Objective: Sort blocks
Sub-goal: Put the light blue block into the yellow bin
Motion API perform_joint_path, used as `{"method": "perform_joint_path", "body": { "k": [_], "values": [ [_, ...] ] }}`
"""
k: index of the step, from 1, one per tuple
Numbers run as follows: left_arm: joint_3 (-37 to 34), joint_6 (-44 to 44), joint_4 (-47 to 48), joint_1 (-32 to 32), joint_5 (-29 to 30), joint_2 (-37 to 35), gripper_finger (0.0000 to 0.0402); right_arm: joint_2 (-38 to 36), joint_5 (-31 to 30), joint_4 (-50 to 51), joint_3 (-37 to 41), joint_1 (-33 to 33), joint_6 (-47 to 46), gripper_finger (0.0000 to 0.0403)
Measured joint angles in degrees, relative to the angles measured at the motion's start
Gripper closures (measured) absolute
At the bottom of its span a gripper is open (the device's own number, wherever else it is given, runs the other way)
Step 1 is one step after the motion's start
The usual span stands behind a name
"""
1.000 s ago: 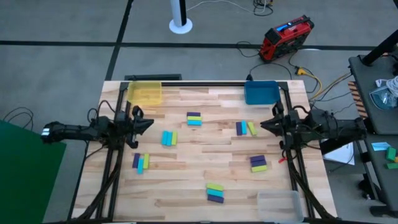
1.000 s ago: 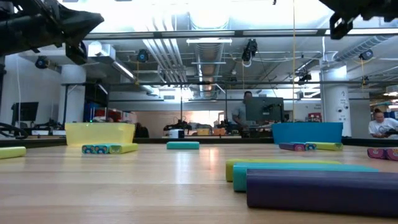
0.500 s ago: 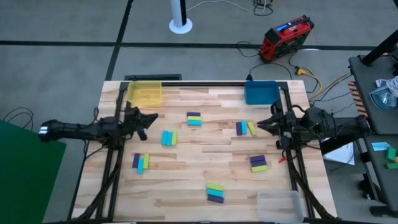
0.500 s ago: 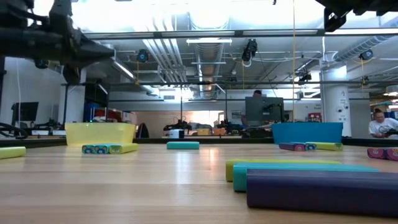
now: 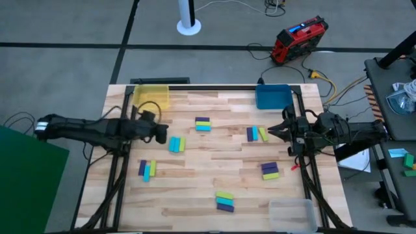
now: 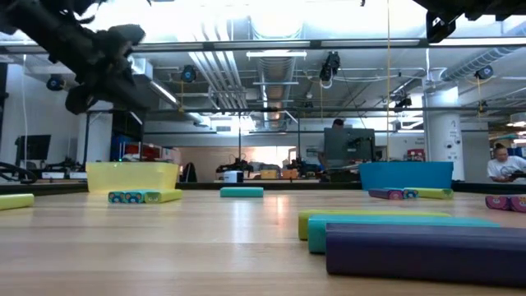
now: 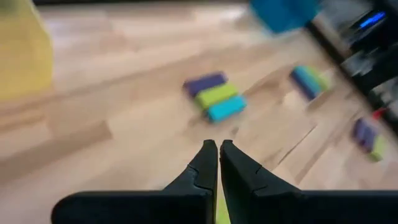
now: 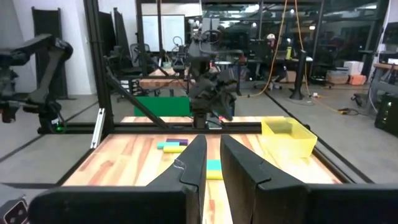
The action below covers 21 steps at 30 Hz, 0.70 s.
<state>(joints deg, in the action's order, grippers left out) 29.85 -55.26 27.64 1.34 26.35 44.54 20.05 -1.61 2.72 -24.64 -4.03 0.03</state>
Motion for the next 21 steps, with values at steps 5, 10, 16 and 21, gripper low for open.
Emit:
{"method": "perform_joint_path", "body": {
  "k": [5, 10, 16, 21],
  "values": [
    [2.7, -4.9, 1.4, 0.0, -5.0, 8.5, 0.0402, 0.0, 0.0, 0.0, 0.0, 0.0, 0.0, 0.0364],
    [7.5, -12.0, 9.8, 0.1, -7.5, 15.4, 0.0402, 0.0, 0.0, 0.0, 0.0, 0.0, 0.0, 0.0364],
    [12.5, -14.5, 17.4, 0.2, -9.6, 23.3, 0.0402, 0.0, 0.0, 0.0, 0.0, 0.0, 0.0, 0.0364],
    [14.3, -14.5, 17.6, 0.2, -11.7, 28.3, 0.0402, 0.0, 0.0, 0.0, 0.0, 0.0, 0.0, 0.0364]
  ]
}}
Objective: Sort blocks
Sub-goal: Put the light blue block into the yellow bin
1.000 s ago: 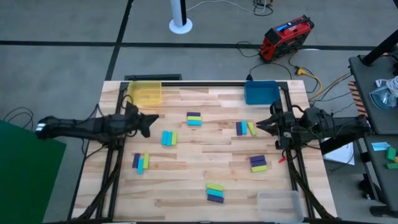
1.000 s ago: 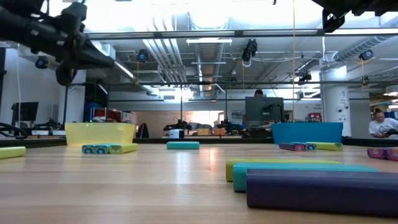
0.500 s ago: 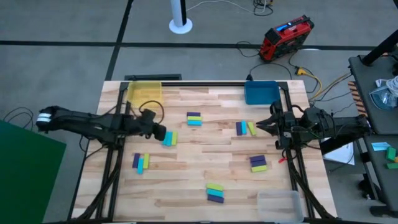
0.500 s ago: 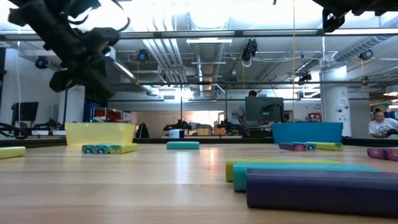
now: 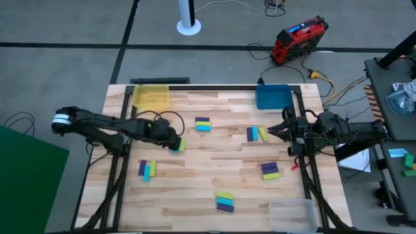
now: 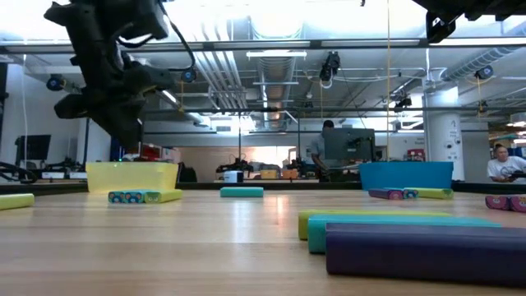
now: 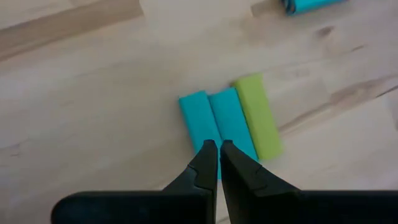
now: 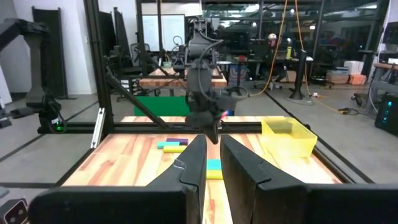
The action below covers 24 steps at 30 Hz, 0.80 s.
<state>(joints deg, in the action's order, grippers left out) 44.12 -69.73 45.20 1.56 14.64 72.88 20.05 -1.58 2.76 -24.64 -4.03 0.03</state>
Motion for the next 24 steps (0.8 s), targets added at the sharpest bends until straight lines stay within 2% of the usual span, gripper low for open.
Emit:
{"method": "perform_joint_path", "body": {
  "k": [8, 16, 24],
  "values": [
    [-0.3, 0.0, 0.3, 0.0, -2.0, 5.1, 0.0402, 0.0, 0.0, 0.0, 0.0, 0.0, 0.0, 0.0364],
    [0.5, 0.1, -0.1, 0.0, 0.2, 7.4, 0.0401, 0.0, 0.0, 0.0, 0.0, 0.0, 0.0, 0.0364],
    [0.3, 0.3, -0.1, 0.0, 1.3, 9.0, 0.0360, 0.0, 0.0, 0.0, 0.0, 0.0, 0.0, 0.0364]
  ]
}}
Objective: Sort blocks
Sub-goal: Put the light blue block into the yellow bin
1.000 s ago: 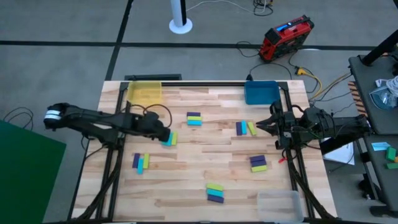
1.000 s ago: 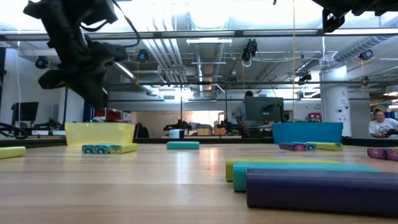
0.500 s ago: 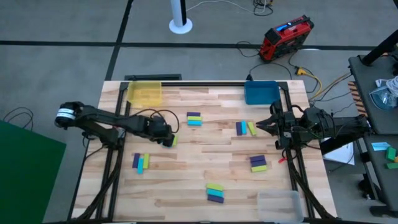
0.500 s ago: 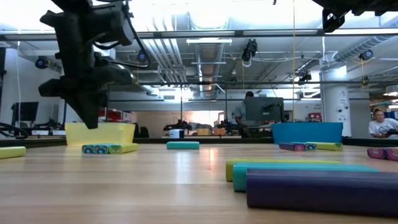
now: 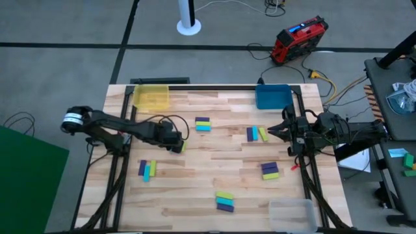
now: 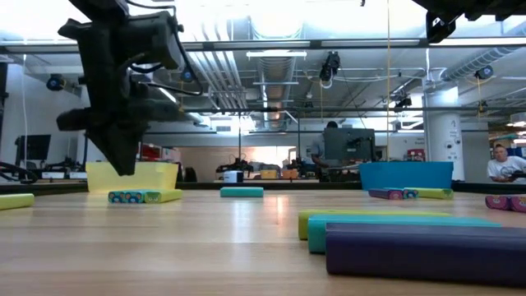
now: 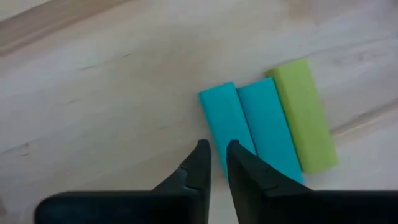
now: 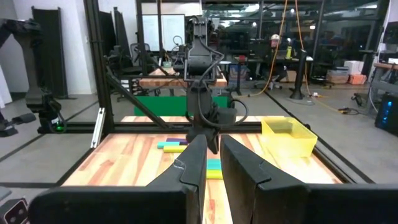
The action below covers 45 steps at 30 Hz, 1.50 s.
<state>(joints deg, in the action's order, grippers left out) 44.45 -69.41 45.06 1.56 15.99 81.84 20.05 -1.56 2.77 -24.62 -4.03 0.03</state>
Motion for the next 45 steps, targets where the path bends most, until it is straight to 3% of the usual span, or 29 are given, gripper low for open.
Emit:
{"method": "perform_joint_path", "body": {
  "k": [12, 24, 45],
  "values": [
    [-0.1, -0.1, -2.8, -0.1, 0.0, 4.1, 0.0309, 0.0, 0.0, 0.0, 0.0, 0.0, 0.1, 0.0364],
    [-0.1, -0.1, -4.4, -0.1, 0.0, 5.1, 0.0307, 0.0, 0.0, 0.0, 0.0, 0.0, 0.2, 0.0364],
    [2.9, 0.0, 2.9, -0.1, 0.6, 4.4, 0.0307, 0.0, 0.0, 0.0, 0.0, 0.0, 0.1, 0.0364]
  ]
}}
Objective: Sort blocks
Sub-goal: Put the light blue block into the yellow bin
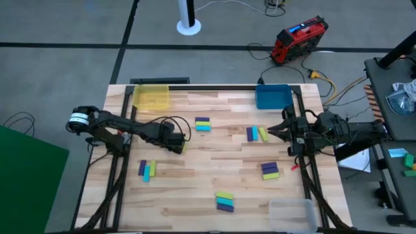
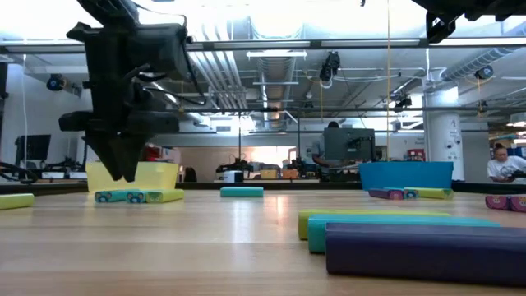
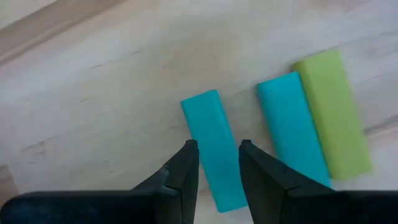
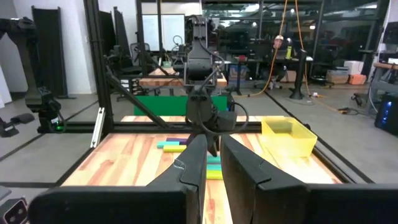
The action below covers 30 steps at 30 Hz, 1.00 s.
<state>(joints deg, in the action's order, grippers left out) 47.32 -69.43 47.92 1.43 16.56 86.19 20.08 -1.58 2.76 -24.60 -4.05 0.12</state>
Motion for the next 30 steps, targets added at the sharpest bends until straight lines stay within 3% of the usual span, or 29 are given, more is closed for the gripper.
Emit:
{"method": "perform_joint_path", "body": {
  "k": [8, 22, 30],
  "values": [
    [1.4, -0.5, 0.2, 0.0, -0.1, 0.0, 0.0303, 0.0, 0.0, 0.0, 0.0, 0.0, 0.4, 0.0364],
    [1.3, -9.4, 3.6, 0.9, -1.1, 0.7, 0.0218, -0.1, 0.0, -0.2, 0.0, 0.0, -0.1, 0.0364],
    [0.8, -9.8, 2.8, 0.9, -1.1, 3.0, 0.0204, -0.1, 0.0, 0.0, 0.0, 0.0, -0.1, 0.0364]
  ]
}}
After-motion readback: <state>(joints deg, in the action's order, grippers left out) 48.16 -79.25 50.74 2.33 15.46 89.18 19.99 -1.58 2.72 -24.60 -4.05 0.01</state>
